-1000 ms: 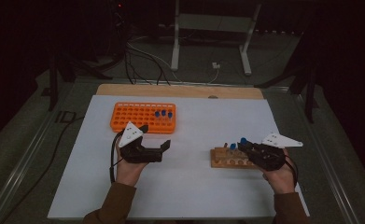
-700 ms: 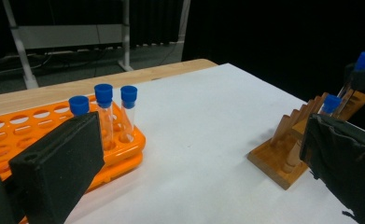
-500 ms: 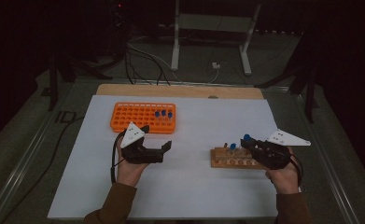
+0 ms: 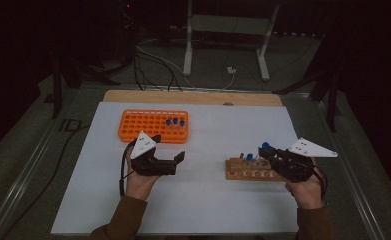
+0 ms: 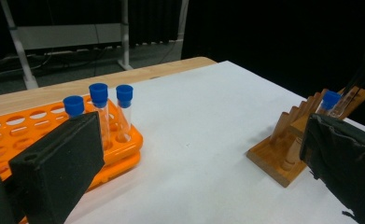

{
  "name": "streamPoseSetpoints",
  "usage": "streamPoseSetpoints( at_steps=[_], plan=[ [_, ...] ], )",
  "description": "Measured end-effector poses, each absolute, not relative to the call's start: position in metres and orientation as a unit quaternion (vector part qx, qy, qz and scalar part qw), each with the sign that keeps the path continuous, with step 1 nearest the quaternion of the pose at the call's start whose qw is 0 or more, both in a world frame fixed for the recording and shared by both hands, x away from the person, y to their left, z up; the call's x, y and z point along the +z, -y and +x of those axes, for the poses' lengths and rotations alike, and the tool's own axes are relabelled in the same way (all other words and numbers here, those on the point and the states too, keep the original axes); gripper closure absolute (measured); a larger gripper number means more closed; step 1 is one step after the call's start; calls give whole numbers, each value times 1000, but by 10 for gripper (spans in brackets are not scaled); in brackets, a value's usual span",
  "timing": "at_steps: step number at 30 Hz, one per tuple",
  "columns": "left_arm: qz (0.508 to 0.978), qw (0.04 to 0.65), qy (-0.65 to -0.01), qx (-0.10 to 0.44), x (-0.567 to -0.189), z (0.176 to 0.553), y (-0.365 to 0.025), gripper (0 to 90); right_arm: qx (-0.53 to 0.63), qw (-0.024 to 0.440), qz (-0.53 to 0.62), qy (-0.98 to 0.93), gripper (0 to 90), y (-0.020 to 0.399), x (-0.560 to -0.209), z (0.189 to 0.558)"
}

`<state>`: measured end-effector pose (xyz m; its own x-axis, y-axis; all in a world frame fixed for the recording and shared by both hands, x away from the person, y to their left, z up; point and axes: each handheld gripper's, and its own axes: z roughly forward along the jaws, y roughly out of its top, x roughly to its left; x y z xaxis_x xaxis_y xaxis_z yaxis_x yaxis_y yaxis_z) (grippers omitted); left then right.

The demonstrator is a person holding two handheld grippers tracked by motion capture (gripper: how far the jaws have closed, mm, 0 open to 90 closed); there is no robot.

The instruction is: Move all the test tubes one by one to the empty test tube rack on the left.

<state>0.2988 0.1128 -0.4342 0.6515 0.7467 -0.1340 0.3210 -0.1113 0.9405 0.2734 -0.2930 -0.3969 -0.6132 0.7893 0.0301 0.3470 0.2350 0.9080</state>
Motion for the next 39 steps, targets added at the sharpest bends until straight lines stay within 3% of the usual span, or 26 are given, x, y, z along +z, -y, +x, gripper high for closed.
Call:
streamPoseSetpoints(
  at_steps=[20,39],
  plan=[
    [731,552,-351,191,-433,295,-97,4,495,190,345,-774,771,269,-393,268],
    [786,528,-282,156,-445,281,-31,40,503,160,337,-780,770,226,-405,274]
  ],
)
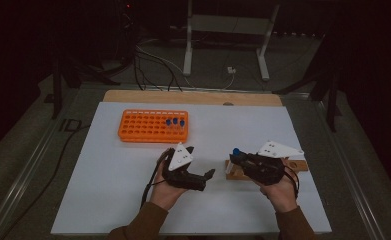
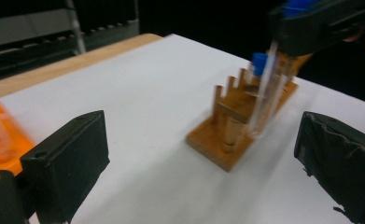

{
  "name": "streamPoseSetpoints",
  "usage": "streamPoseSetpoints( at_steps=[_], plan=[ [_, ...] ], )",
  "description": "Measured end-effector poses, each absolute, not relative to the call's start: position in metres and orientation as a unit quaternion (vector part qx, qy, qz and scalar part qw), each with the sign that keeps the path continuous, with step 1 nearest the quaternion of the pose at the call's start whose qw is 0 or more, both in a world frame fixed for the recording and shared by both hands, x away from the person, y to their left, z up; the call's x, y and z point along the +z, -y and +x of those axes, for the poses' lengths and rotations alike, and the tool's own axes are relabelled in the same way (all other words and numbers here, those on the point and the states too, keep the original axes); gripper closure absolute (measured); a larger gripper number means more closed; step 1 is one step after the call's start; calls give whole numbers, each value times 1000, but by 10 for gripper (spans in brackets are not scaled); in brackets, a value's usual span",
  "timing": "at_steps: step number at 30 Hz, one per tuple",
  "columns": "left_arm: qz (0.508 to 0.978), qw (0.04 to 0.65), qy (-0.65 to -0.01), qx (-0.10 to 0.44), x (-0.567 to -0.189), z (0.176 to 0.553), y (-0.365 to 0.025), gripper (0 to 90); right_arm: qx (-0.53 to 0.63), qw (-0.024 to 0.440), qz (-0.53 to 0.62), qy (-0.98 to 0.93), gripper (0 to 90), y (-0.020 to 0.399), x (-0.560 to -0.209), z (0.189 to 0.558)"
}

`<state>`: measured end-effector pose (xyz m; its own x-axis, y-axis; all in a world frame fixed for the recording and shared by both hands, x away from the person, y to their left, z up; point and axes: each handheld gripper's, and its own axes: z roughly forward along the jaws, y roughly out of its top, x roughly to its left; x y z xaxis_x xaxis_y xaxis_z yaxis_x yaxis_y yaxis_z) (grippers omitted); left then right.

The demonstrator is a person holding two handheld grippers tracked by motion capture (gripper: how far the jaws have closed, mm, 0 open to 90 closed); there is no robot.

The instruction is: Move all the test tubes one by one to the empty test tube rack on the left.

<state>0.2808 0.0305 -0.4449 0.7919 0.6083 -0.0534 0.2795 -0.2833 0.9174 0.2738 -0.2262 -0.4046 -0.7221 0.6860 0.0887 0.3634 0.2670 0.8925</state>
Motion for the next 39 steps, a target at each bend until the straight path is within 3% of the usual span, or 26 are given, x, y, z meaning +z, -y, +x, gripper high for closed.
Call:
streamPoseSetpoints(
  at_steps=[6,9,15,20,29,35,39],
  plan=[
    [797,522,-266,149,-446,280,-8,87,502,155,331,-784,770,215,-407,274],
    [799,523,-256,151,-448,278,1,178,502,154,330,-784,770,213,-407,274],
    [796,536,-237,152,-450,274,11,501,503,152,327,-786,770,211,-408,272],
    [794,540,-233,152,-449,274,11,649,503,151,327,-786,770,211,-408,273],
    [792,543,-236,150,-449,275,9,752,503,148,328,-786,770,210,-409,272],
    [790,546,-238,145,-449,276,8,772,505,149,327,-785,764,211,-408,272],
    [791,542,-244,146,-449,278,8,772,511,146,330,-780,608,214,-408,273]
  ],
)
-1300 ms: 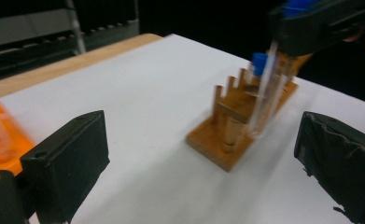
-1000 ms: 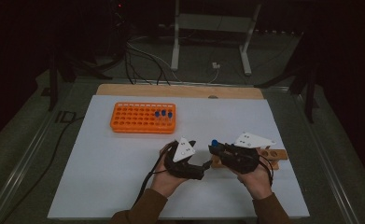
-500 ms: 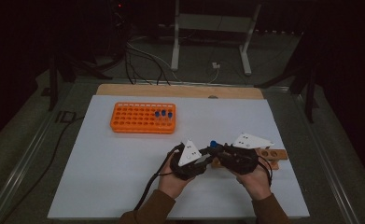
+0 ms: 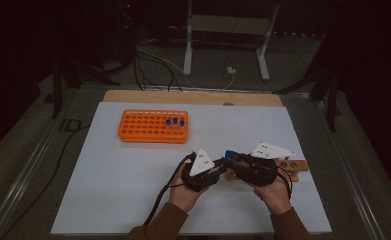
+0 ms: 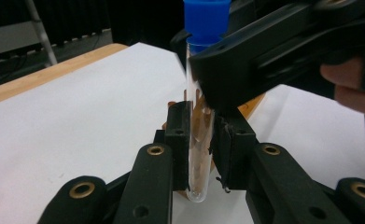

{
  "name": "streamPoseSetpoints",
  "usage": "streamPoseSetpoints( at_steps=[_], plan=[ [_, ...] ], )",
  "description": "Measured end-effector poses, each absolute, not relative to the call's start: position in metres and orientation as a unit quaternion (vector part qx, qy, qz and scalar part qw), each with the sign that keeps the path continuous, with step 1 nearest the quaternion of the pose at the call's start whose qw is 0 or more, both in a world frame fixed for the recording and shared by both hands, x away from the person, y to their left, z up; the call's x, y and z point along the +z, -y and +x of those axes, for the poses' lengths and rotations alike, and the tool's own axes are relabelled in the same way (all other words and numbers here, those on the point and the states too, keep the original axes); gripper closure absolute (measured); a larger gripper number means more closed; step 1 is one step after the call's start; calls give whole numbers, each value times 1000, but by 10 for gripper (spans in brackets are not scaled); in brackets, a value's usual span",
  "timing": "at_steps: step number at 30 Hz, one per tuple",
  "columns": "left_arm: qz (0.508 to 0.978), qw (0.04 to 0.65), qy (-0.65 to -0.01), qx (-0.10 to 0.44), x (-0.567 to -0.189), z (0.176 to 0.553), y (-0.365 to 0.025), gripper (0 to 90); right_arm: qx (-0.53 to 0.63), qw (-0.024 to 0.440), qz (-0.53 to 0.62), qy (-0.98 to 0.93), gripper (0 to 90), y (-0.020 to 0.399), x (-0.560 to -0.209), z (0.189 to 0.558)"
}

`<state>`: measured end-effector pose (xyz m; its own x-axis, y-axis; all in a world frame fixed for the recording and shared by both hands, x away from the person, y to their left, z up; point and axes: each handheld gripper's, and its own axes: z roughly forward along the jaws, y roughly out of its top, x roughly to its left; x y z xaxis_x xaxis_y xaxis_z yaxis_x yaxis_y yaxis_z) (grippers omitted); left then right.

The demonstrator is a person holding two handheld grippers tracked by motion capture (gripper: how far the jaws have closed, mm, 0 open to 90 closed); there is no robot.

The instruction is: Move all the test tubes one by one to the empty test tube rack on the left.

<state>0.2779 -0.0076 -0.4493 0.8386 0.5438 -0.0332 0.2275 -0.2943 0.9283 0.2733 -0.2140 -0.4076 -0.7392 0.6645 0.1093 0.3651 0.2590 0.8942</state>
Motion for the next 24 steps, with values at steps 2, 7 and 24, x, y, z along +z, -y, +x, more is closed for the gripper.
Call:
streamPoseSetpoints(
  at_steps=[2,7,24],
  plan=[
    [790,541,-248,147,-449,279,7,773,518,146,331,-775,521,216,-406,273],
    [787,539,-259,152,-448,283,1,773,525,158,345,-762,272,223,-404,274],
    [776,535,-290,167,-445,294,-26,773,515,194,381,-743,2,251,-409,282]
  ],
)
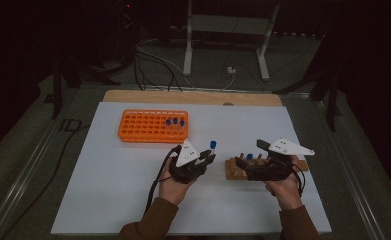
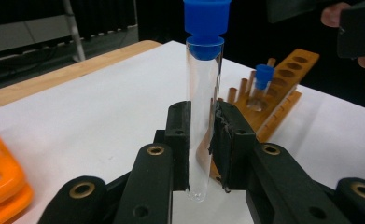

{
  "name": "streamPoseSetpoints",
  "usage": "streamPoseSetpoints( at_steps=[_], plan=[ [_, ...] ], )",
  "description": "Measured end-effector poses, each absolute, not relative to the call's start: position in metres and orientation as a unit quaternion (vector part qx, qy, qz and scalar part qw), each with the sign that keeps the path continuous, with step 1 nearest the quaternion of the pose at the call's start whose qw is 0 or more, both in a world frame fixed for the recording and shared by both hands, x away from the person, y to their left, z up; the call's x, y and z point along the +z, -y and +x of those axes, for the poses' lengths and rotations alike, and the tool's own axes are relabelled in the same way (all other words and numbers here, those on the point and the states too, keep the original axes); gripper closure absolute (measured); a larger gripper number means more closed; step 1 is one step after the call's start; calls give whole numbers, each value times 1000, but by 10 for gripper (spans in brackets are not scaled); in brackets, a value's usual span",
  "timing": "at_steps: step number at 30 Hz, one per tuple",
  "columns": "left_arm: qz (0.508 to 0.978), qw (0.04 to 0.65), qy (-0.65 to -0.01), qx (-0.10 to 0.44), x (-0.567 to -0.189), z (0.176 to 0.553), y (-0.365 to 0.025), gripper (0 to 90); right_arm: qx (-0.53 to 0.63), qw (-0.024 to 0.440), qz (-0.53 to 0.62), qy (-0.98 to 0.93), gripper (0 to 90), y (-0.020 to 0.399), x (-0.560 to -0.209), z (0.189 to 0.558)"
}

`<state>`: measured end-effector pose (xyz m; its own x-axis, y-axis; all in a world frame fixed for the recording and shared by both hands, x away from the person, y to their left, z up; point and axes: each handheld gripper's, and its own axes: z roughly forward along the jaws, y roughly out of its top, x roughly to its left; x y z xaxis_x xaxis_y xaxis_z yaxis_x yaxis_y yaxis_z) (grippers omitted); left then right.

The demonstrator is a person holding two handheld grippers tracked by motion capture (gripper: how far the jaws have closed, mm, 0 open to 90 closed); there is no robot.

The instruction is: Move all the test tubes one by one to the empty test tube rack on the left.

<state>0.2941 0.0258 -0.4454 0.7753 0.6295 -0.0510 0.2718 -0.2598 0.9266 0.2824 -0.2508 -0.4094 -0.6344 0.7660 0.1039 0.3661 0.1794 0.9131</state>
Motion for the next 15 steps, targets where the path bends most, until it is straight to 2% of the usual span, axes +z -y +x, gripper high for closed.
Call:
streamPoseSetpoints(
  at_steps=[15],
  plan=[
    [753,530,-332,206,-437,315,-72,771,511,201,384,-742,3,261,-412,282]
  ],
)
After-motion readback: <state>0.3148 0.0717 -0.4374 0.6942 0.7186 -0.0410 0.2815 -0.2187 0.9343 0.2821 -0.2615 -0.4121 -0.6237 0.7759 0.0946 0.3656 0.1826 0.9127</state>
